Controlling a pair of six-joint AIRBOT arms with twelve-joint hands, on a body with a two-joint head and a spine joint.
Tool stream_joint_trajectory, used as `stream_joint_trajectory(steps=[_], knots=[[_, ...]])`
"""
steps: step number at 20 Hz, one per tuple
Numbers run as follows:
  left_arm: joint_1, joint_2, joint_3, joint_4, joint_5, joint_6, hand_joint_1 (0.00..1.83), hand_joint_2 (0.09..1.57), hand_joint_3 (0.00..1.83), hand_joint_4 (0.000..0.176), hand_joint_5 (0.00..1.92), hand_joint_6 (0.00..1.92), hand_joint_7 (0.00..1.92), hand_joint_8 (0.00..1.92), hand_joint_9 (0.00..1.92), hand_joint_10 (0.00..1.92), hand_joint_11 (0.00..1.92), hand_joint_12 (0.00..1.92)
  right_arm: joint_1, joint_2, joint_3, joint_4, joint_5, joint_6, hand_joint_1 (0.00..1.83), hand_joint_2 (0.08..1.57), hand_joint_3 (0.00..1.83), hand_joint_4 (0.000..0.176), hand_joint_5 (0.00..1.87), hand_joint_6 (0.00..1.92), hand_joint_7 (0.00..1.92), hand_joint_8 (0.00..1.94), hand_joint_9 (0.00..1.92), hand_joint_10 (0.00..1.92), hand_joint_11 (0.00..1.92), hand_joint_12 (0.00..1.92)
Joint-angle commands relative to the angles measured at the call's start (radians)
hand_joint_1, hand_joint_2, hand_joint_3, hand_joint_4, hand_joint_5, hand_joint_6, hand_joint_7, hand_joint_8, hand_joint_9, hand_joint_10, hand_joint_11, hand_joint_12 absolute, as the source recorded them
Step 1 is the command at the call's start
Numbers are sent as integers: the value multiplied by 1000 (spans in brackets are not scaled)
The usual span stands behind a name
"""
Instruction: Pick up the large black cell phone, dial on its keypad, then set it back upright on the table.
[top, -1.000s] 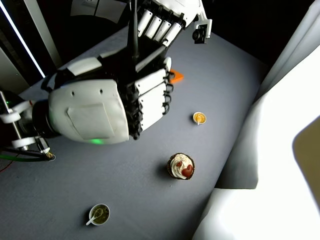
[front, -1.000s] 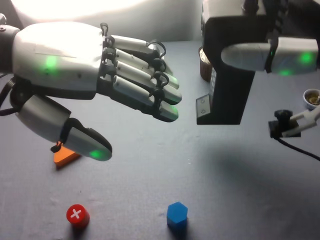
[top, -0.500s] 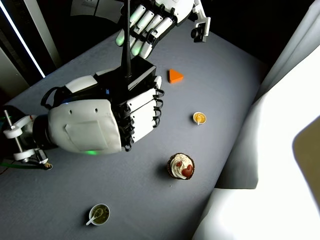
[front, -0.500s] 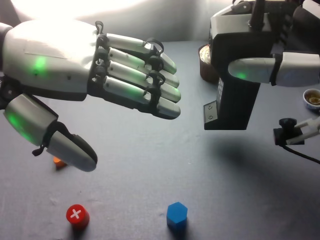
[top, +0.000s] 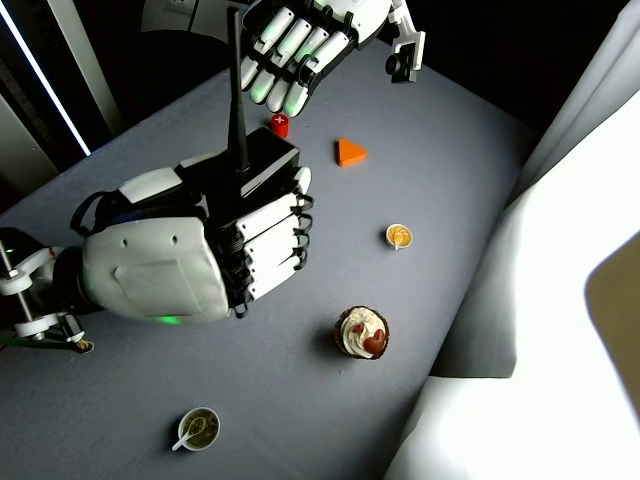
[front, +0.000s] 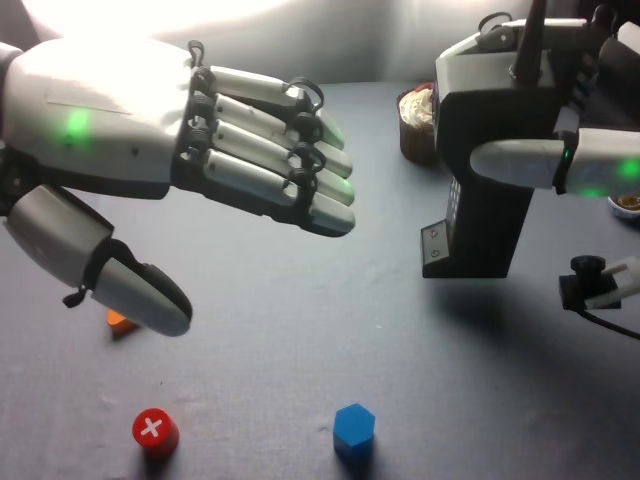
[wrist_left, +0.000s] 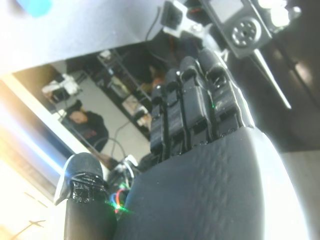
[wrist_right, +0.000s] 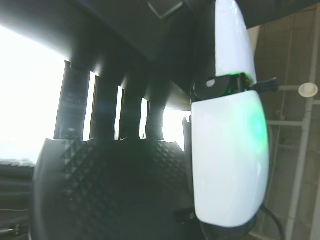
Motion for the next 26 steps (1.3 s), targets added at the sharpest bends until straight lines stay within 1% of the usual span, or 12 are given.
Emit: stream_joint_trajectory(steps=[1,3,6,8,11,13,16,19,23,24,25,26], knots=[[-29,6,3,-107,-46,0,107,1179,0,0,236,1,299,4,256,1,0,611,3,12,5,29,155,23,1486,1126,0,0,817,1067,917,956,991,1046,779,1633],[-29,6,4,-106,-51,1,80,1181,0,0,227,0,296,1,249,0,0,561,-11,11,7,50,164,23,1486,1130,1,0,813,1076,917,965,983,1062,746,1652],[-30,6,4,-105,-57,1,81,1188,3,0,224,0,292,0,255,1,0,577,-33,9,12,55,183,23,1484,1135,0,0,809,1063,887,1008,969,1084,762,1666],[-33,6,4,-105,-56,1,47,1194,3,0,209,0,285,0,251,0,0,554,-46,9,14,62,189,23,1485,1133,0,0,796,1079,900,981,979,1065,781,1653],[-36,5,4,-105,-56,1,2,1213,8,0,189,1,265,0,236,0,0,547,-59,9,16,69,202,23,1487,1123,0,0,836,1019,913,965,990,1054,787,1635],[-36,6,5,-105,-56,1,8,1217,3,0,192,1,275,1,243,1,0,558,-70,9,16,74,211,23,1486,1130,0,0,812,1056,904,981,984,1068,765,1650],[-36,6,5,-105,-56,1,48,1208,0,6,181,1,284,3,244,1,0,532,-86,7,15,83,232,23,1486,1127,0,0,837,1015,902,989,981,1072,777,1651],[-38,5,7,-105,-57,3,75,1195,0,20,202,4,282,1,245,0,0,542,-104,3,11,110,252,23,1488,1114,0,0,829,1016,926,938,1031,984,826,1601],[-39,5,9,-105,-60,5,103,1175,0,21,224,3,303,2,269,3,0,629,-121,1,6,129,261,20,1487,1118,1,0,829,1026,930,941,1014,1009,797,1621],[-39,4,10,-105,-60,5,80,1182,1,24,221,1,302,1,272,4,0,631,-125,1,7,129,261,20,1395,1130,4,0,806,1097,925,998,998,1150,844,1345],[-40,4,10,-105,-59,6,98,1177,0,24,229,4,313,5,279,6,0,635,-126,1,8,129,261,20,1376,1136,0,0,802,1120,921,1013,990,1182,875,1226],[-41,4,10,-105,-59,6,114,1174,0,25,234,5,315,4,279,5,0,633,-128,1,8,129,261,20,1465,1126,0,0,802,1061,922,956,1008,1056,818,1545]])
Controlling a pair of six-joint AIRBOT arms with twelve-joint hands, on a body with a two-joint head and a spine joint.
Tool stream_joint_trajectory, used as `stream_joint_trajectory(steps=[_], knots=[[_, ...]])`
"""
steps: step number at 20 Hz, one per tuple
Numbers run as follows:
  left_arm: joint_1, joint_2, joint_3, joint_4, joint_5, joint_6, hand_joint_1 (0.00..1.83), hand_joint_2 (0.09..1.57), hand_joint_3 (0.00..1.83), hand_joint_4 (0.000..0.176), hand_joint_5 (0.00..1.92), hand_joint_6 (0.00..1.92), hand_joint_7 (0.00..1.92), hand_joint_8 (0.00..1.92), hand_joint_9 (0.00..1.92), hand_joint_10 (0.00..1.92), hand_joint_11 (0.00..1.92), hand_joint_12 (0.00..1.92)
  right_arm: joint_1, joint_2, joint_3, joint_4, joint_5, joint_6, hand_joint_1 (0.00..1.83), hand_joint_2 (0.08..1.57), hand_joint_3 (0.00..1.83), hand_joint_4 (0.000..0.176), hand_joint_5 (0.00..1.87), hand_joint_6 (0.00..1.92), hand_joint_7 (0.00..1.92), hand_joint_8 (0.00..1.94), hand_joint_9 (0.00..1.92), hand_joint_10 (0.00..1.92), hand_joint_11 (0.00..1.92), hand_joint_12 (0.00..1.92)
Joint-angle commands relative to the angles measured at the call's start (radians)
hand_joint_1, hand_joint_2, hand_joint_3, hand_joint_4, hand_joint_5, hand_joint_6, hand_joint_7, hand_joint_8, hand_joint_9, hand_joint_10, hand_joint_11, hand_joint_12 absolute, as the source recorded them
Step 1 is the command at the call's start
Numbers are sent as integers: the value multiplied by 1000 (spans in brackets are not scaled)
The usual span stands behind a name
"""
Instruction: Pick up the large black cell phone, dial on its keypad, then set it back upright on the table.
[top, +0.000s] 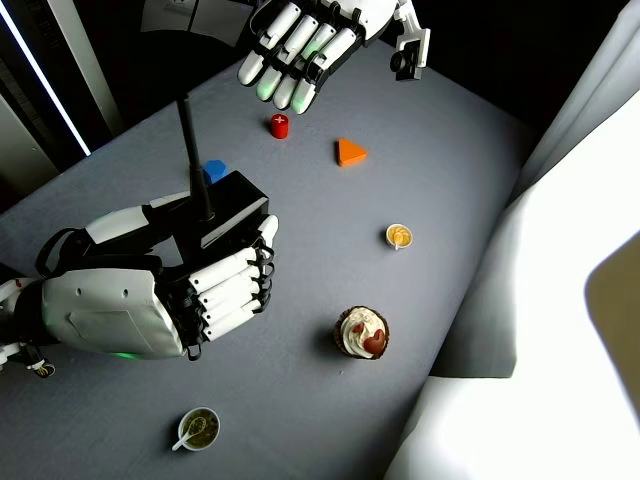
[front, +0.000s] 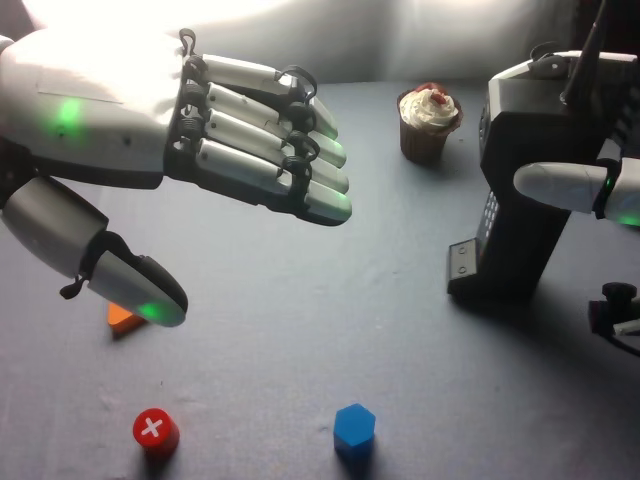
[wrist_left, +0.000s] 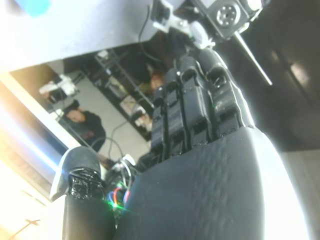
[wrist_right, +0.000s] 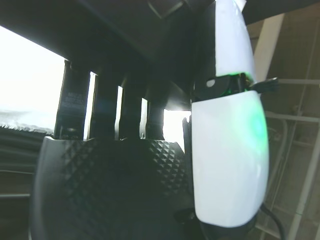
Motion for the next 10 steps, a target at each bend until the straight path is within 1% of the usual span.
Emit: stream_joint_trajectory(steps=[1,2,3,6,7,8,10], knots=[[-30,4,0,-103,-48,3,96,1180,0,25,234,3,312,2,273,2,0,598,-3,8,2,15,147,20,1482,1123,0,0,807,1049,918,958,1008,1022,809,1608],[-30,4,0,-103,-48,3,99,1182,1,26,226,1,297,2,260,1,0,556,-4,8,2,15,147,20,1485,1123,0,0,812,1040,917,955,1004,1023,806,1624],[-30,4,1,-103,-48,3,103,1180,0,30,234,3,302,3,268,4,0,576,-5,8,1,15,147,20,1486,1125,1,0,818,1026,915,972,996,1035,788,1641],[-31,3,2,-103,-48,5,117,1177,0,29,251,3,328,5,292,6,0,660,-7,7,2,15,148,20,1486,1125,1,0,794,1069,918,957,999,1023,802,1625],[-31,3,3,-103,-48,5,114,1176,0,32,253,2,322,1,281,2,0,618,-7,7,2,14,148,20,1485,1131,1,0,779,1093,915,966,979,1047,790,1640],[-32,3,3,-103,-49,6,112,1177,0,36,251,1,318,0,282,3,0,612,-7,7,3,9,148,20,1486,1126,0,0,797,1066,920,964,990,1025,804,1628],[-32,3,4,-103,-49,9,131,1174,0,34,256,1,328,2,294,5,0,679,-7,7,2,2,148,20,1485,1124,0,0,825,1047,902,985,992,1016,801,1626]])
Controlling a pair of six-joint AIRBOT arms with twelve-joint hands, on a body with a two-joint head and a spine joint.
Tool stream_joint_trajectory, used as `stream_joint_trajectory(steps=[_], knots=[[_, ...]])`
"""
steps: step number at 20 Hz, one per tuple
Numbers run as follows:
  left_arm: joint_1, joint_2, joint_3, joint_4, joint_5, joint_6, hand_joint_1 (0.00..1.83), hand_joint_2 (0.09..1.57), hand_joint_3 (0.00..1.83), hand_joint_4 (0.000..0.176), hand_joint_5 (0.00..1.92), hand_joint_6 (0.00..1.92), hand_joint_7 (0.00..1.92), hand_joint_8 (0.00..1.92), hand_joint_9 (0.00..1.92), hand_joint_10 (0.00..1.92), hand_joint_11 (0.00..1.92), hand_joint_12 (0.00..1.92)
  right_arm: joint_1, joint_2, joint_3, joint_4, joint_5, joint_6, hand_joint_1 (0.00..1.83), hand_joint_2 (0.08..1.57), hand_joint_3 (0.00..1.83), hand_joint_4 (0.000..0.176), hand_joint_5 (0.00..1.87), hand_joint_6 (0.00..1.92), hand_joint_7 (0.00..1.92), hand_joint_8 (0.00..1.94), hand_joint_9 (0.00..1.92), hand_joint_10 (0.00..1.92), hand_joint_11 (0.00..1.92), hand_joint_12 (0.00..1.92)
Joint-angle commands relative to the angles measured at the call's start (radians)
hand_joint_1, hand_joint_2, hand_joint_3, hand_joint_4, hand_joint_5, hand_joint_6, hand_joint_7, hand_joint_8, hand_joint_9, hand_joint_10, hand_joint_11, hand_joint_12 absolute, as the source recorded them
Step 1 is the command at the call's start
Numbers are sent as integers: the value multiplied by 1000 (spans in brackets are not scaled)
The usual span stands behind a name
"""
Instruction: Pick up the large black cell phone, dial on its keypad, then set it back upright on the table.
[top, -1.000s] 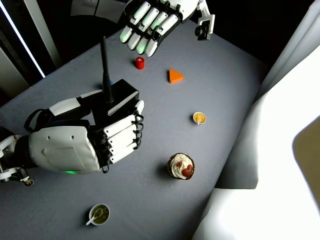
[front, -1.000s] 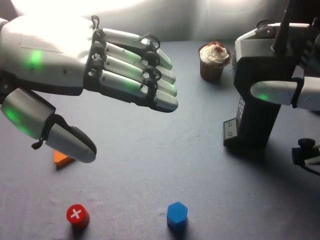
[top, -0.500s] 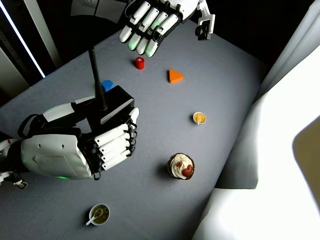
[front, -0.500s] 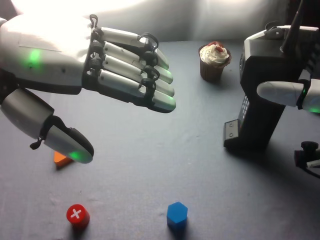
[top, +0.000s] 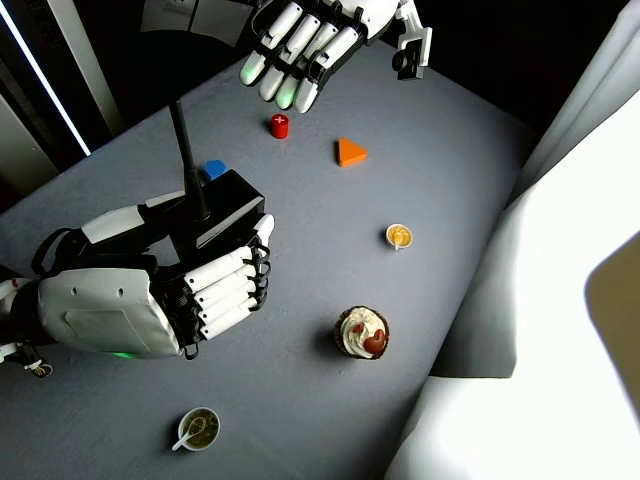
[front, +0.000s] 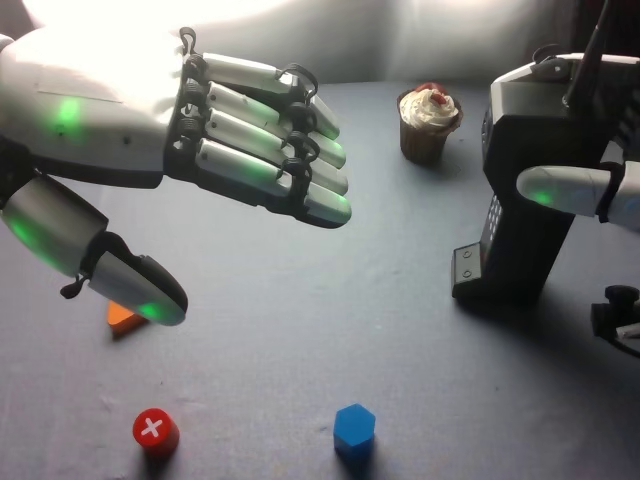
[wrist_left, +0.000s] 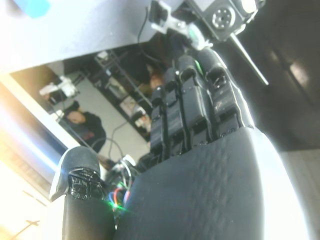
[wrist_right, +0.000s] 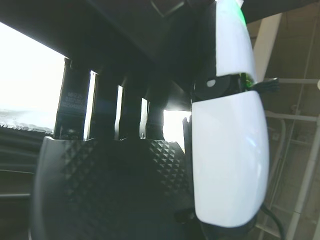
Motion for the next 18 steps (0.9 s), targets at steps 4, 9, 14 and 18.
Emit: stream_joint_trajectory(steps=[4,9,14,18], knots=[[-31,3,5,-103,-50,4,125,1175,0,33,256,1,325,1,294,2,0,666,3,7,0,-2,134,20,1485,1127,1,0,813,1092,900,984,978,1020,798,1620],[-32,3,6,-103,-51,6,114,1183,1,38,269,1,326,0,296,2,0,647,1,8,0,-11,134,20,1485,1128,1,0,852,1044,854,1086,960,1020,796,1594],[-35,2,6,-103,-51,12,48,1203,4,38,238,1,308,1,284,1,0,641,-1,7,2,-15,134,20,1366,1157,0,0,827,1123,830,1203,916,1191,761,1118],[-36,2,6,-103,-51,15,57,1209,1,36,241,0,305,0,276,0,0,611,-1,9,-1,-17,134,19,1162,1223,0,4,723,1311,825,1291,780,775,565,1237]])
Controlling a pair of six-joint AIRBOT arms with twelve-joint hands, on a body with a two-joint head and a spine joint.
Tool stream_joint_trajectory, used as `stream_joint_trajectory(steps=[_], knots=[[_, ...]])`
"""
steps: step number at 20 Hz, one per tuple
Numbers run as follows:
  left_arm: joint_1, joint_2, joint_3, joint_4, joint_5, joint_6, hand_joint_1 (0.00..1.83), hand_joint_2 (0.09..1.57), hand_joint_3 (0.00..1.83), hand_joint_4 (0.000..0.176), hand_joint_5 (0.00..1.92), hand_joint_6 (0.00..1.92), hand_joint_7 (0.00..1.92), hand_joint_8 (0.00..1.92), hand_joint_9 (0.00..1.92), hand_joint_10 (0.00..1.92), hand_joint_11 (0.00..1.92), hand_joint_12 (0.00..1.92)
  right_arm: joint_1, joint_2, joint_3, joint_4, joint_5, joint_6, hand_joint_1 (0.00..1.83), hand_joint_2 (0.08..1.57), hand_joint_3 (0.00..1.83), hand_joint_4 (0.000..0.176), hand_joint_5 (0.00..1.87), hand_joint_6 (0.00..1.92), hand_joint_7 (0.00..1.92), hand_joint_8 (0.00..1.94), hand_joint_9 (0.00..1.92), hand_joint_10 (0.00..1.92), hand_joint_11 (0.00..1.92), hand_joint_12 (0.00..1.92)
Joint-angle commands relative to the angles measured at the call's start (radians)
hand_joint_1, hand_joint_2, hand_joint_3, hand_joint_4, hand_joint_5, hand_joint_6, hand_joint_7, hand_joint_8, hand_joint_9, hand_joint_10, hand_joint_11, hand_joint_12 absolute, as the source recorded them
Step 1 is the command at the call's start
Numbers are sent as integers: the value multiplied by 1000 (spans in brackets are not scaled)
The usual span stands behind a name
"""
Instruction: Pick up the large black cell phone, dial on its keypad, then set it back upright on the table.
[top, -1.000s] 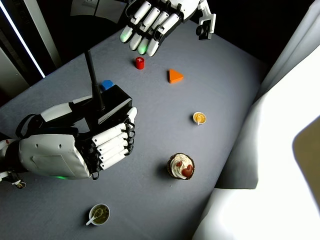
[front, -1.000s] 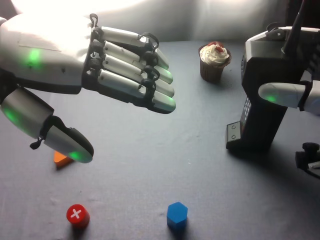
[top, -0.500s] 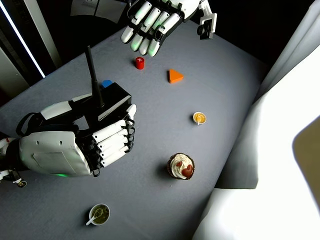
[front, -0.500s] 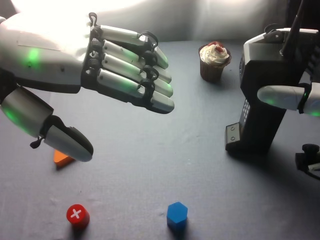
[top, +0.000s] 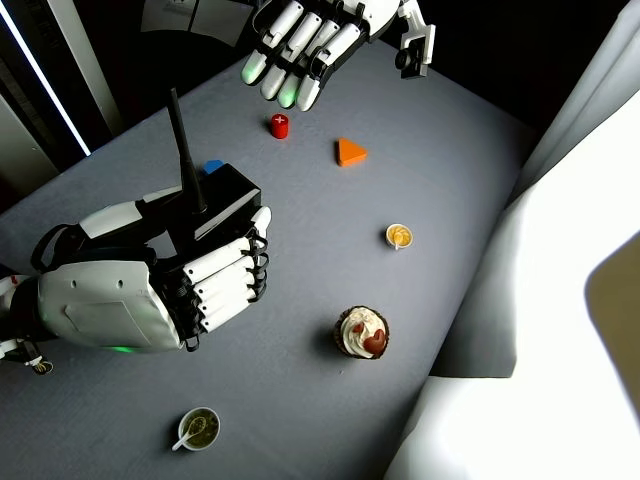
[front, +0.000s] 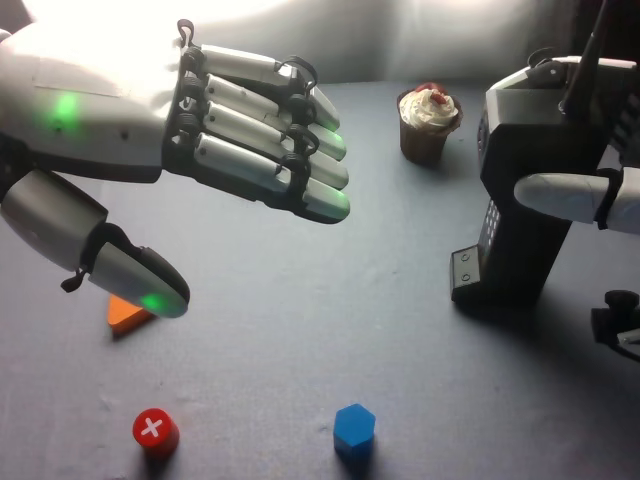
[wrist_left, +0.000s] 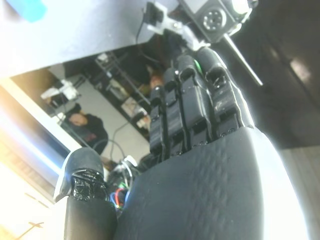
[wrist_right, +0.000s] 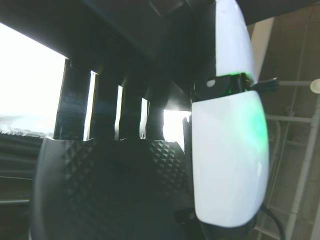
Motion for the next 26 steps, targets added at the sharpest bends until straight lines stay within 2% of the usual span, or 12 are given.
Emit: stream_joint_trajectory(steps=[1,2,3,5,8,11,15,17,19,20,22,26], knots=[[-28,2,4,-105,-49,3,41,1212,1,37,227,0,305,0,274,0,0,587,1,9,-1,9,129,17,1083,1213,0,0,776,1276,755,702,785,693,537,1236],[-28,2,4,-105,-49,3,22,1219,4,38,218,0,297,0,271,0,0,580,1,9,-2,9,129,17,1044,1174,0,0,674,640,759,430,756,657,489,1265],[-28,2,4,-105,-49,3,39,1213,0,37,231,3,305,2,278,2,0,600,0,10,-2,9,129,16,1045,1130,0,0,747,305,821,245,765,610,509,1211],[-28,2,4,-105,-49,3,41,1209,0,41,239,2,308,1,288,3,0,639,-3,11,-2,9,129,14,1003,1101,1,0,794,71,831,62,735,546,462,1220],[-29,2,4,-105,-50,3,41,1211,1,39,237,1,310,1,291,1,0,641,-5,11,2,9,129,12,972,1051,0,0,768,10,750,0,655,488,416,1179],[-29,2,3,-104,-50,3,40,1205,0,40,235,0,307,1,282,1,0,639,-5,13,3,7,129,10,916,1028,0,0,684,0,657,0,648,246,336,1161],[-29,2,-2,-103,-55,3,102,1188,0,36,257,3,316,0,288,1,0,663,-5,18,1,4,129,10,802,1021,8,0,525,0,490,0,478,13,67,1036],[-27,2,0,-100,-56,3,103,1188,0,35,256,1,312,1,277,1,0,622,-5,19,1,3,129,10,643,1005,0,34,426,0,353,0,344,0,2,889],[-23,0,5,-100,-53,3,136,1177,0,35,266,5,327,4,286,3,0,648,-9,22,-2,3,129,10,454,979,0,92,224,0,199,2,181,0,0,561],[-24,-1,4,-100,-52,3,152,1178,0,33,272,6,330,4,286,3,0,651,-12,24,-3,1,129,9,407,957,0,94,151,0,158,1,138,0,0,467],[-26,-1,-2,-100,-52,-1,131,1180,0,37,265,1,325,0,291,3,0,645,-15,27,-3,-4,129,9,212,884,0,112,1,0,2,0,1,0,0,68],[-29,-1,-1,-100,-56,-6,91,1188,2,40,240,0,308,0,277,1,0,623,-21,38,-9,-16,128,9,138,835,0,144,0,0,0,0,0,0,0,10]])
